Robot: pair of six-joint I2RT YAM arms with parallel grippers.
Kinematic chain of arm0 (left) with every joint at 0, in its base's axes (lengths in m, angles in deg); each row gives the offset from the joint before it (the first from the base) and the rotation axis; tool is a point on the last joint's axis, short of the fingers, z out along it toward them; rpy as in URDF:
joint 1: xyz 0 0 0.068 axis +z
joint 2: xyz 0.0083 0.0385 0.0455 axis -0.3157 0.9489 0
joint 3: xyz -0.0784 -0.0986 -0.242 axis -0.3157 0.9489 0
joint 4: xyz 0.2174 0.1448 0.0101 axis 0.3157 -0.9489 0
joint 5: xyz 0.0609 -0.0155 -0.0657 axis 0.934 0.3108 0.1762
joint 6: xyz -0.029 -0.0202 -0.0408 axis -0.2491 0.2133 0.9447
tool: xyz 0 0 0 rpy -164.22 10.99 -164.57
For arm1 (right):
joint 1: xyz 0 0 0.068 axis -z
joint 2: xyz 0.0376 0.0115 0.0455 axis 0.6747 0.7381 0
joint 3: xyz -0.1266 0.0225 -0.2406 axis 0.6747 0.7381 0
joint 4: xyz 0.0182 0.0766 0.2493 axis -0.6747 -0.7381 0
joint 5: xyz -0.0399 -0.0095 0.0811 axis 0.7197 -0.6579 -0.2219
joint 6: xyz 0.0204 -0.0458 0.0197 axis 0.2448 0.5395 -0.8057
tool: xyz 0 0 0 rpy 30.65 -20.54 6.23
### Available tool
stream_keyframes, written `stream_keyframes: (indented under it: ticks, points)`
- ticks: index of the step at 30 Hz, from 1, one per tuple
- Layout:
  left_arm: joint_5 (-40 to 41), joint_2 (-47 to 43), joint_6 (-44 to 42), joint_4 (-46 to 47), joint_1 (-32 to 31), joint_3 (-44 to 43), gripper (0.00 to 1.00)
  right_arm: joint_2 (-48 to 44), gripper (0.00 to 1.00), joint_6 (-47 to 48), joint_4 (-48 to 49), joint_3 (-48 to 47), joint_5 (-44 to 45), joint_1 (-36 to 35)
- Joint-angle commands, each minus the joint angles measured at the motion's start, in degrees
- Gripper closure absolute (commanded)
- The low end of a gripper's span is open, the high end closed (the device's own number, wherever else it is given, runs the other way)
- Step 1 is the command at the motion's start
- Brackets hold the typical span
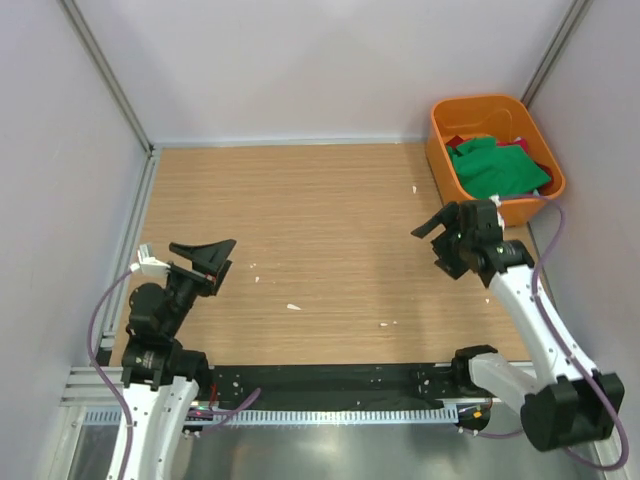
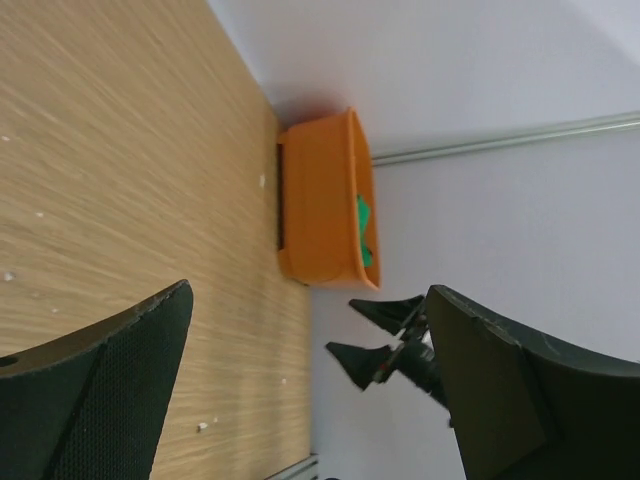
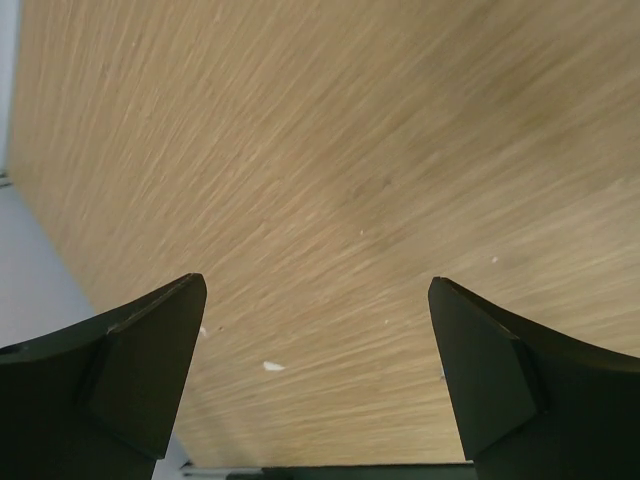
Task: Fold and stack the t-shirts
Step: Grab the tshirt from the pile
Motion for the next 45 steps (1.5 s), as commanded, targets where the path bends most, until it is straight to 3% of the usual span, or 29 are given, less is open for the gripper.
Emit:
stream_keyframes:
  ticks: [1, 5, 7, 11, 14, 17, 19, 20, 23, 28, 29, 32, 38, 42, 45]
  points:
    - [0.6, 9.3, -14.4, -10.0, 0.3, -10.8, 0.0, 7.3, 0.0, 15.5, -5.3, -12.3, 11.1, 0.3]
    - [7.1, 20.5, -16.8, -24.7, 0.3, -21.6, 0.0, 17.4, 0.0, 19.1, -1.6, -25.9, 19.1, 0.5]
    - [3.5, 25.1, -21.5, -23.9, 0.4, -24.6, 0.0, 20.8, 0.04, 20.9, 1.7, -30.0, 23.4, 1.4]
    - [-5.8, 24.9, -26.8, -20.9, 0.3, -26.2, 0.0, 31.2, 0.12, 23.2, 9.7, -45.0, 30.4, 4.4]
    - [-1.6, 23.9, -34.2, -27.0, 0.4, -31.0, 0.0, 42.6, 0.18, 24.7, 13.8, -56.1, 31.1, 7.7]
    - [-3.5, 24.3, -40.5, -26.6, 0.3, -34.4, 0.0, 53.6, 0.2, 25.1, 13.1, -68.1, 34.3, 10.2]
    - [-9.8, 26.4, -42.3, -25.6, 0.3, -35.1, 0.01, 58.9, 0.27, 25.1, 9.6, -74.7, 35.7, 11.0]
    - [-11.5, 27.1, -43.4, -24.9, 0.2, -35.2, 0.02, 63.5, 0.3, 24.7, 7.0, -82.1, 37.2, 11.2]
    - [-11.5, 28.4, -47.1, -25.2, -0.4, -36.0, 0.03, 69.3, 0.36, 21.2, -6.3, -90.7, 45.4, 11.2]
    - [-10.2, 28.8, -48.7, -27.0, -0.5, -35.9, 0.04, 69.3, 0.39, 17.5, -9.6, -84.6, 43.9, 11.9]
    - [-9.9, 28.8, -49.0, -27.3, -0.6, -35.9, 0.04, 69.3, 0.48, 17.3, -9.8, -82.9, 43.1, 12.1]
    - [-9.8, 28.5, -49.7, -28.0, -0.8, -36.0, 0.06, 70.0, 0.52, 16.7, -10.5, -82.4, 42.1, 12.1]
    - [-9.9, 28.1, -49.5, -28.3, -1.0, -35.6, 0.07, 72.2, 0.5, 14.3, -16.4, -83.7, 43.2, 12.2]
    - [-9.9, 27.8, -49.5, -29.1, -1.0, -35.7, 0.06, 72.3, 0.46, 13.1, -17.0, -80.9, 42.4, 12.6]
    - [-9.8, 27.8, -49.8, -30.1, -1.0, -35.9, 0.07, 72.0, 0.49, 13.1, -14.8, -78.7, 41.7, 13.1]
